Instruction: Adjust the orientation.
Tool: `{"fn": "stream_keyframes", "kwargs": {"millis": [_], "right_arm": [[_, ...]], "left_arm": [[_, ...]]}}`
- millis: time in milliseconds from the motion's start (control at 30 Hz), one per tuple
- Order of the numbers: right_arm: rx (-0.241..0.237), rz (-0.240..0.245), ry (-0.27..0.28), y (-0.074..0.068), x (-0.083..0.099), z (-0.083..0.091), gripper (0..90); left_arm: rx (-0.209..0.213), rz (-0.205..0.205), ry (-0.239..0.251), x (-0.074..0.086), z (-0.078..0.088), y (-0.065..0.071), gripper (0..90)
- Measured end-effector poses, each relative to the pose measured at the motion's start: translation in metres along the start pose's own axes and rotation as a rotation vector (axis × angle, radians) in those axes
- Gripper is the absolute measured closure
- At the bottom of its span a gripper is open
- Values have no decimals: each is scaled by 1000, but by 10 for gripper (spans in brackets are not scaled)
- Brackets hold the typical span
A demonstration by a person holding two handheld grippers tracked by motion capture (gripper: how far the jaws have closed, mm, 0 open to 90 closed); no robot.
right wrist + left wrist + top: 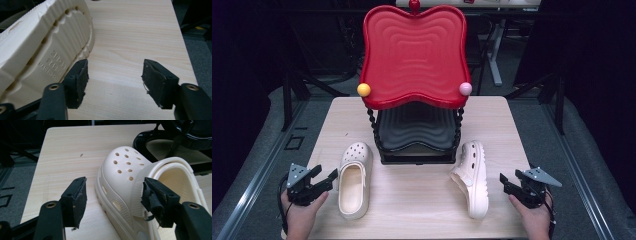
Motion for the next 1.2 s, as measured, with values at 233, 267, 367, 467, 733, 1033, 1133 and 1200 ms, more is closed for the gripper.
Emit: {"fn": "stream_keyframes", "kwargs": {"millis": [233,267,367,467,733,1033,1133,1200], "right_arm": [[-26,-10,34,-8,-5,3,463],[-26,-4,26,-9,-5,3,470],[-35,-3,14,-12,-4,3,482],[-43,12,15,-16,-4,4,486],[-54,-12,22,-16,-4,6,510],[-52,-28,18,-13,-3,7,513],[-53,-31,21,-13,-3,6,513],[-51,-26,10,-13,-3,6,512]], "left_arm": [[13,13,1,1,1,-1,413],[4,5,-1,0,1,-1,421],[-1,-2,-1,0,2,-2,425],[5,7,-7,0,5,0,441],[16,1,-14,-3,9,6,503],[68,-24,-36,-3,7,23,522],[76,-23,-54,-2,5,26,535],[69,-32,-80,2,0,28,561]]}}
Point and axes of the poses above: each handheld gripper's, and its own axes: z roughly backward along the jaws, x roughly out of its underside, y roughly to its right, the point moved 9 cm from there along -z, roughly forward along the jaws, and after that the axes turned 1 degree about -x, right-handed, at the moved point
